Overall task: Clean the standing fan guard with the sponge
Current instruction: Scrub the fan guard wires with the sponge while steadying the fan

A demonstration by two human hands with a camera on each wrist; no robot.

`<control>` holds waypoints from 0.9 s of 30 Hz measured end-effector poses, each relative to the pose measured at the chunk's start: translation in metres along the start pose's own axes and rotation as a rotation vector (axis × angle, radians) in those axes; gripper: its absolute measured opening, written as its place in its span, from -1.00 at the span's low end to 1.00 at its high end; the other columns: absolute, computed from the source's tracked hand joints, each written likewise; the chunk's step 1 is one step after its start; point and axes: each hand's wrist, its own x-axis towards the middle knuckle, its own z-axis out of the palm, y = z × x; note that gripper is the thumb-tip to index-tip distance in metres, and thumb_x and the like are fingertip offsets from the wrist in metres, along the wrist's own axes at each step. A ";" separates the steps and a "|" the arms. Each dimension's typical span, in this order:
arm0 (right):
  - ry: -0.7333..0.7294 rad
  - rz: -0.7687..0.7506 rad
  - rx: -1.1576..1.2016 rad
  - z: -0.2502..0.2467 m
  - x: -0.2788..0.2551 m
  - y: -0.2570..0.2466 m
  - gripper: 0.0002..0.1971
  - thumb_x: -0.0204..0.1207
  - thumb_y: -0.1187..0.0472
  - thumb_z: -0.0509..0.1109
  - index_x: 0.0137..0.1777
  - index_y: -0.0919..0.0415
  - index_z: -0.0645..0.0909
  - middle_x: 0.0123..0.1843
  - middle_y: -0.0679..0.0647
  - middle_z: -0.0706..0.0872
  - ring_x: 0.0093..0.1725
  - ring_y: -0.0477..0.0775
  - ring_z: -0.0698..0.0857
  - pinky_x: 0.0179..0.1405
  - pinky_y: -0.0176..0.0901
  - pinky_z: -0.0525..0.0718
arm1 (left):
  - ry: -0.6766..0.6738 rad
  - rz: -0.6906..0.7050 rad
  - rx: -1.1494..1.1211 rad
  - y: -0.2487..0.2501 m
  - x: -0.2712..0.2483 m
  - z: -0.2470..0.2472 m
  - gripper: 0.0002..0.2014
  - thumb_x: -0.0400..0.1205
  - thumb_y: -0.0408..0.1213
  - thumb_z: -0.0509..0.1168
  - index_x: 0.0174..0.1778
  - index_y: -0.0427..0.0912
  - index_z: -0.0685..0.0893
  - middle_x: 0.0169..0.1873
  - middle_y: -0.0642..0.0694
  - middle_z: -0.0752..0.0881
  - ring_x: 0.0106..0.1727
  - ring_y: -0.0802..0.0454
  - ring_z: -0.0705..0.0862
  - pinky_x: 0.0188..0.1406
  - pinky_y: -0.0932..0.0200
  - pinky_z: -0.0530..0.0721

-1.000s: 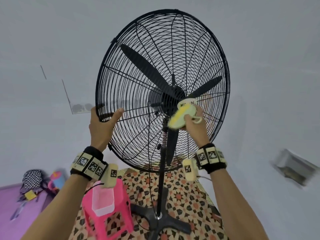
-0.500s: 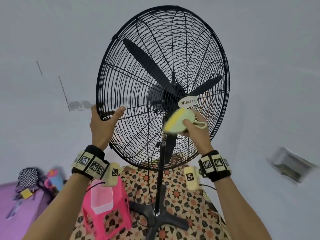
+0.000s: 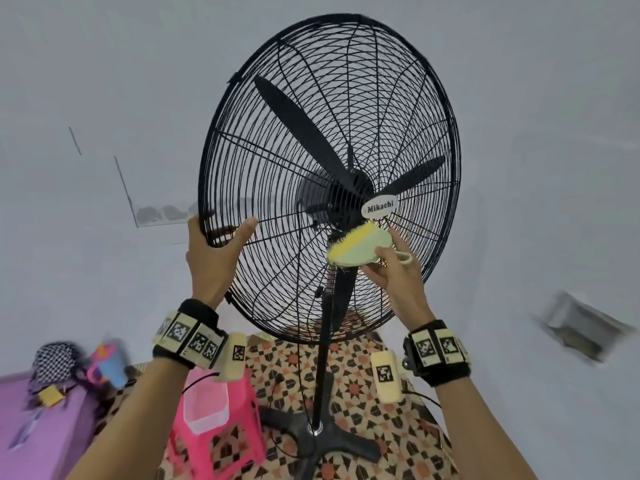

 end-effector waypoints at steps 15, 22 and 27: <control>0.128 -0.133 -0.129 -0.005 -0.029 0.015 -0.44 0.61 0.42 0.46 0.50 -0.14 0.63 0.46 0.21 0.61 0.12 0.30 0.83 -0.16 -0.09 0.87 | -0.178 -0.176 -0.270 -0.056 -0.042 0.001 -0.17 0.25 0.39 0.64 0.38 0.03 0.72 0.18 0.00 0.86 0.28 0.08 0.80 0.47 -0.22 0.68; 0.013 -0.075 -0.225 0.015 -0.050 0.017 -0.37 0.67 0.39 0.43 0.67 -0.10 0.47 0.29 -0.05 0.63 -0.17 0.29 0.90 -0.09 0.13 0.89 | -0.195 -0.167 -0.231 -0.053 -0.041 0.003 -0.60 0.28 0.39 0.60 -0.04 0.34 0.83 -0.04 0.10 0.86 0.12 0.07 0.80 0.40 -0.15 0.71; 0.152 -0.155 -0.134 0.011 -0.046 0.007 -0.40 0.67 0.39 0.43 0.67 -0.01 0.48 0.32 0.00 0.64 -0.19 0.11 0.90 -0.09 -0.08 0.88 | -0.205 -0.153 -0.208 -0.056 -0.043 0.001 -0.46 0.32 0.38 0.59 -0.02 0.05 0.78 -0.07 0.01 0.83 0.03 0.10 0.79 0.32 -0.12 0.74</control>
